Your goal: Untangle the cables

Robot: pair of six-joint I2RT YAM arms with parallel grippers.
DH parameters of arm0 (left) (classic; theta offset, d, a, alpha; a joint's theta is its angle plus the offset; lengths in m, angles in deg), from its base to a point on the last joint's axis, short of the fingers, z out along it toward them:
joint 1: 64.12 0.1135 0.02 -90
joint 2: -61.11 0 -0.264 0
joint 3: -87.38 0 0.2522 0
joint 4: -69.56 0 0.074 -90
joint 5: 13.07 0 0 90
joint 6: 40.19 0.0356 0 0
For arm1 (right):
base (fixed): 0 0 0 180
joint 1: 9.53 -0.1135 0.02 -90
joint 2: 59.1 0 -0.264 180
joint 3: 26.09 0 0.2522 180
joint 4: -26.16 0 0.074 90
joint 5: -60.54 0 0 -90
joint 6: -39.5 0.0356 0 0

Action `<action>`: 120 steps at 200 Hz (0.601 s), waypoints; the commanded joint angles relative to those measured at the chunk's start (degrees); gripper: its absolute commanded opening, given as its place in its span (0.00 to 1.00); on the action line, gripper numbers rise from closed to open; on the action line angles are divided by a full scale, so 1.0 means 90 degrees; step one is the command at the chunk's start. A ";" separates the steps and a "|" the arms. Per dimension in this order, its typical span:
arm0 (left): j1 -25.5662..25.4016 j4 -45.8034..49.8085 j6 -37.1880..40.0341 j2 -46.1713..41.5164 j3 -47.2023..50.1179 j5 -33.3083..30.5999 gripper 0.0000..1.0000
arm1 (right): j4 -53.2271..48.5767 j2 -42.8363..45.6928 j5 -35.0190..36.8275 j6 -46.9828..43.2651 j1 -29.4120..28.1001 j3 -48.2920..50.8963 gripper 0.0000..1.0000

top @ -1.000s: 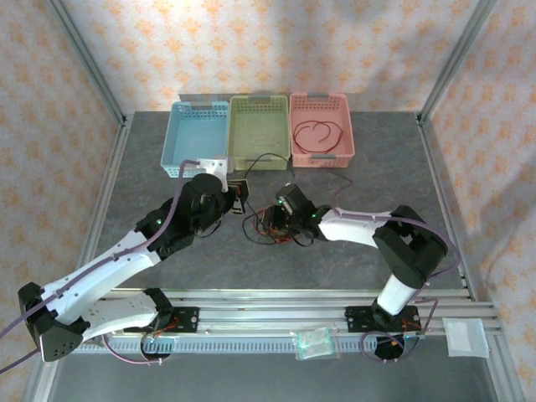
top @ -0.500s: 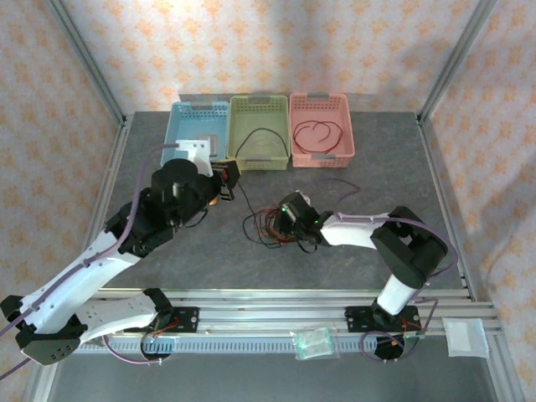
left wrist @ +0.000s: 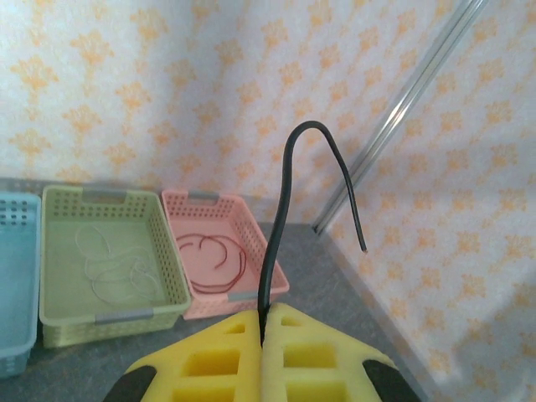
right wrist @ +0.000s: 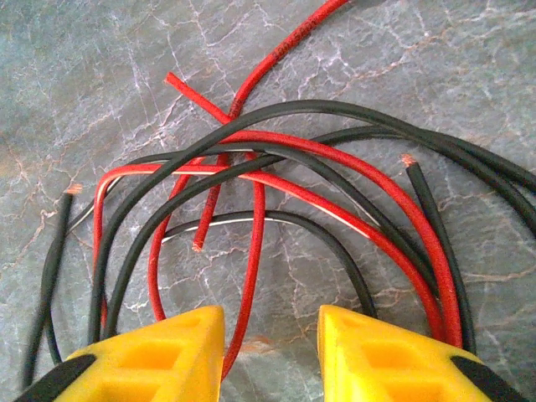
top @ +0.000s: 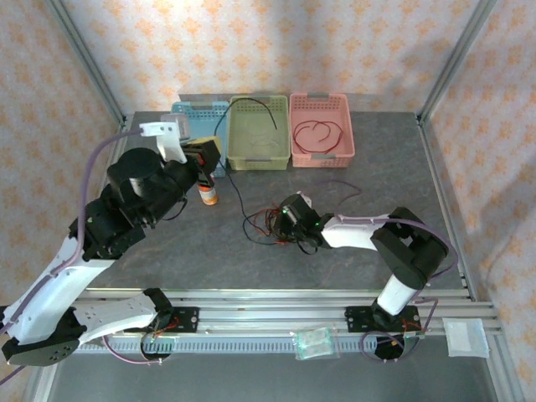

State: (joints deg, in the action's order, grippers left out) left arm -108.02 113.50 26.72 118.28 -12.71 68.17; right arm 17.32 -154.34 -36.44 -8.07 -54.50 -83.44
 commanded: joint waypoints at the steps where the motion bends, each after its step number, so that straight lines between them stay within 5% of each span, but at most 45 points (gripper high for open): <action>1: -0.0048 0.0275 0.0361 0.0010 -0.0602 -0.0360 0.00 | -0.0149 0.0074 0.0332 0.0085 -0.0013 0.0209 0.35; 120: -0.0048 0.0594 0.1223 0.0552 -0.2242 -0.1222 0.00 | -0.0195 0.0288 0.0354 0.0034 -0.0013 0.0277 0.34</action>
State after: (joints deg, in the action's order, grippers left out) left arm -108.02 117.46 34.48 122.17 -30.59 60.22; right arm 19.27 -153.69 -35.83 -7.63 -54.50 -81.94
